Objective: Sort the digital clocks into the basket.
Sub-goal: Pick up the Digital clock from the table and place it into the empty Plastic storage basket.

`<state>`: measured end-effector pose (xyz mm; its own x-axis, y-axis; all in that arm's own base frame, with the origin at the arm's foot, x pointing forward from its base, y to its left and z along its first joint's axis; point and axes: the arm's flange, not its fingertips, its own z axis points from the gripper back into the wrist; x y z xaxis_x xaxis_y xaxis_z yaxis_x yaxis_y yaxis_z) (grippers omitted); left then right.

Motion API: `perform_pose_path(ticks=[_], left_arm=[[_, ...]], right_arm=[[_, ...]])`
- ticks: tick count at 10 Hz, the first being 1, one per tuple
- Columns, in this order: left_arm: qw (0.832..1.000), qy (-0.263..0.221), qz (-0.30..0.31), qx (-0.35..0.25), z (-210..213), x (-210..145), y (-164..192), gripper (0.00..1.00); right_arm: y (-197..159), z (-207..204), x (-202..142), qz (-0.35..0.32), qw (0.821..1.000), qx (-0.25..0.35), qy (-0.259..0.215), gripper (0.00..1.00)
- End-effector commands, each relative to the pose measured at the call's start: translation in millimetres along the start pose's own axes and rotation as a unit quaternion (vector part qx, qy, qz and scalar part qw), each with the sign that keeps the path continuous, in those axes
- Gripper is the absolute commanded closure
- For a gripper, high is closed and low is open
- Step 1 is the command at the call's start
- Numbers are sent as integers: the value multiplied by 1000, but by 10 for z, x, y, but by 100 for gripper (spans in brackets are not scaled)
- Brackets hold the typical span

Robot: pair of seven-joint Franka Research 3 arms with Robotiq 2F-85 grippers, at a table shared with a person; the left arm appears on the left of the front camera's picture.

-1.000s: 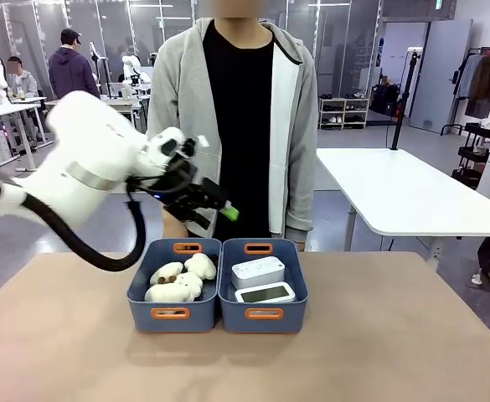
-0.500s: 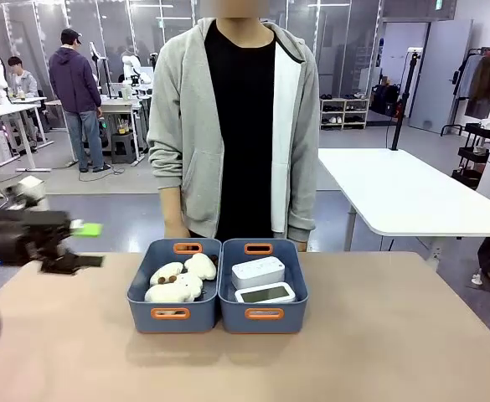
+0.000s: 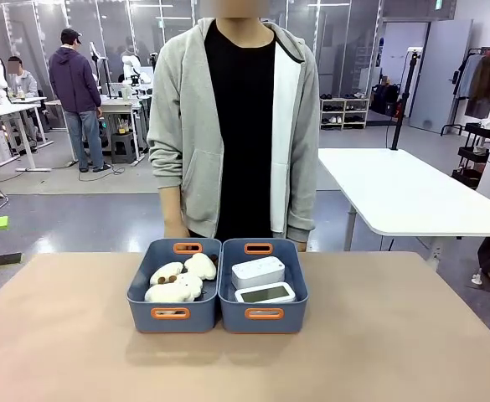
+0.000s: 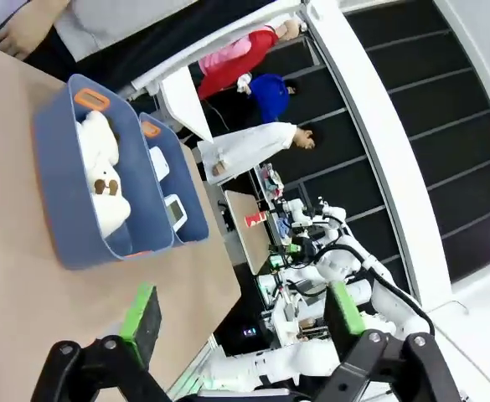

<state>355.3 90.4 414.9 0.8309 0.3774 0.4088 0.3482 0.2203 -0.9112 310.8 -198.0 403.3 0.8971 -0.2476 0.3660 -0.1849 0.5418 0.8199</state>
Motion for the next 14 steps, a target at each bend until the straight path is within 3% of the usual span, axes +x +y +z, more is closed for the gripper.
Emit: perform_pose_path(ticks=[1, 14], left_arm=[[999, 33, -6, -19, -297, -45, -77, 0], [999, 33, -6, -19, -297, -45, -77, 0]], right_arm=[[17, -6, 3, -1, 1000, 0, 2, 0], [17, -6, 3, -1, 1000, 0, 2, 0]])
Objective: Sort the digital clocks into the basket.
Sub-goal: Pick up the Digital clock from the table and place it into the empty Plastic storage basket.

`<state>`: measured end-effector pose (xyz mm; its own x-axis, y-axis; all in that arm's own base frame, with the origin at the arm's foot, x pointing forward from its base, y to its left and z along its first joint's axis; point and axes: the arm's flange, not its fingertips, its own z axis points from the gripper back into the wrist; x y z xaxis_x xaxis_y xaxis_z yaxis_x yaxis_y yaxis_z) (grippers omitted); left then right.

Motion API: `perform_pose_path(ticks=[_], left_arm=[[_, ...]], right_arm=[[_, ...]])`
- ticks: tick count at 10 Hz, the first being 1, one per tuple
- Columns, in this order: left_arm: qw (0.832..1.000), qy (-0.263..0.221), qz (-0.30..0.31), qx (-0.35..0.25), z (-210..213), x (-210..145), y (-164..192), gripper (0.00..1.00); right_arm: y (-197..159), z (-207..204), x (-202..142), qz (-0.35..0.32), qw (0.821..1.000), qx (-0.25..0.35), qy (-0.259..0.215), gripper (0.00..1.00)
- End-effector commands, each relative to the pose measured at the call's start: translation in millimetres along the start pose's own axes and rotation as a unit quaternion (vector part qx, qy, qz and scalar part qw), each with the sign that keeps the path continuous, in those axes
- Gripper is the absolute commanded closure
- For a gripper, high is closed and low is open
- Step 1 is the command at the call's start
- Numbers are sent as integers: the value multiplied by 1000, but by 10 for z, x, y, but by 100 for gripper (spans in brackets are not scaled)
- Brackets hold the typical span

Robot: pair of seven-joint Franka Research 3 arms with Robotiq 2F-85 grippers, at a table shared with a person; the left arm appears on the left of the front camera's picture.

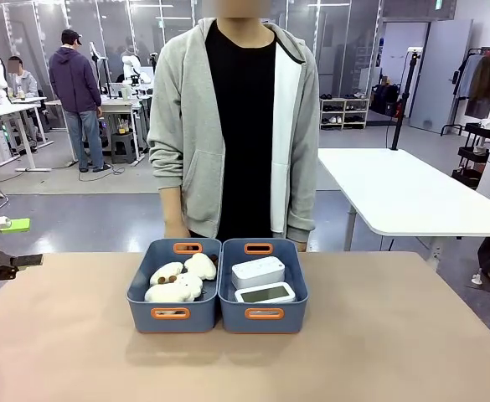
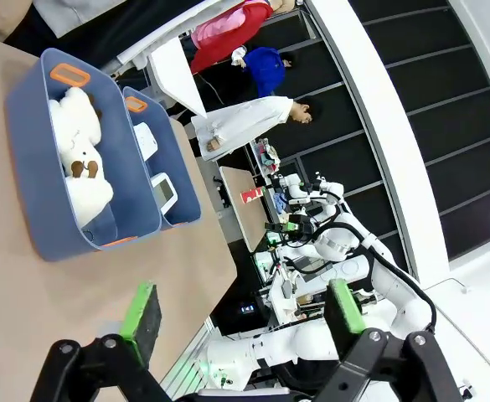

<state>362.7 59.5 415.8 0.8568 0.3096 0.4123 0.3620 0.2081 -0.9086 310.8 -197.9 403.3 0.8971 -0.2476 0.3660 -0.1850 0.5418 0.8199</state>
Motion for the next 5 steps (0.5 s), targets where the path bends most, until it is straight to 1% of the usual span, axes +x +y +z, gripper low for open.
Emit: perform_pose_path(ticks=[1, 5], left_arm=[[1000, -3, -3, -10, 12, 7, -27, 0], [1000, -3, -3, -10, 12, 7, -27, 0]], right_arm=[[17, -5, 3, -1, 1000, 0, 2, 0], [17, -5, 3, -1, 1000, 0, 2, 0]])
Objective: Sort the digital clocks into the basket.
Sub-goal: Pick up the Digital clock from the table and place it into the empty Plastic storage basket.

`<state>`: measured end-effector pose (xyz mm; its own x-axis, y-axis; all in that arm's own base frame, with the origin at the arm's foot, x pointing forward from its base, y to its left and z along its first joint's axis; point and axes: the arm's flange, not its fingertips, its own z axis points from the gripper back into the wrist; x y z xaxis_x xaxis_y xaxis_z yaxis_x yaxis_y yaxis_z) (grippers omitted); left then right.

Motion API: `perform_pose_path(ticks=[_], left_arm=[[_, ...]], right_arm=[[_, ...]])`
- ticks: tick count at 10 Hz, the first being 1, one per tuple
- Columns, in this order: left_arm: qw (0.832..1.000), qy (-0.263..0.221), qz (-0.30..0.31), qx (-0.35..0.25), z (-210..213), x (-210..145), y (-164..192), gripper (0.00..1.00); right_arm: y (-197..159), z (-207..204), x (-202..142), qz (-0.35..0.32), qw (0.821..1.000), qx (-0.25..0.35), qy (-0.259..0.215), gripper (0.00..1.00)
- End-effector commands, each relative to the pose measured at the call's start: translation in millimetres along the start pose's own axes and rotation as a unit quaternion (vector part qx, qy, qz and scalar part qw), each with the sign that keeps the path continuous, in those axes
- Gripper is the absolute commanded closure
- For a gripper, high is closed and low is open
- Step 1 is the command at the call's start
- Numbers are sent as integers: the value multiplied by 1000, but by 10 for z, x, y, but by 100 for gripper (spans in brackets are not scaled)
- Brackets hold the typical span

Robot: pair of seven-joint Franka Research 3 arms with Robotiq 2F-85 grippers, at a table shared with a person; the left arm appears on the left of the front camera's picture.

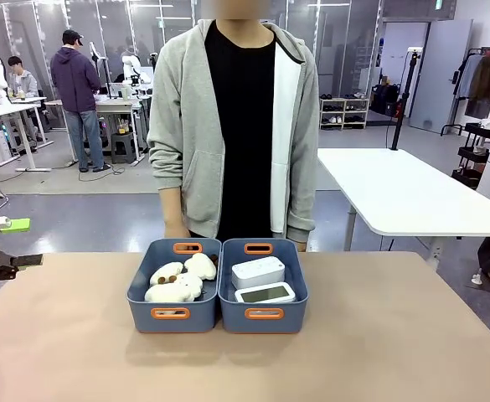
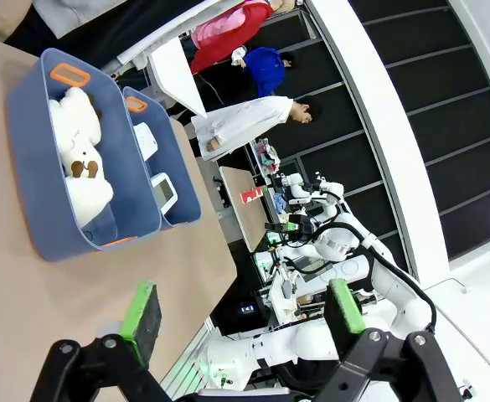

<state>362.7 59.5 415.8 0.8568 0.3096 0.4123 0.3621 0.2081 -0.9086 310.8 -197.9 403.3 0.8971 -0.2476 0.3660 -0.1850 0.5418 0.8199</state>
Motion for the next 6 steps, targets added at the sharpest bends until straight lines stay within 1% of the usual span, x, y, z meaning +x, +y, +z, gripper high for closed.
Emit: perform_pose_path(ticks=[1, 6], left_arm=[[1000, -3, -3, -10, 12, 7, -27, 0], [1000, -3, -3, -10, 12, 7, -27, 0]], right_arm=[[17, -5, 3, -1, 1000, 0, 2, 0], [17, -5, 3, -1, 1000, 0, 2, 0]])
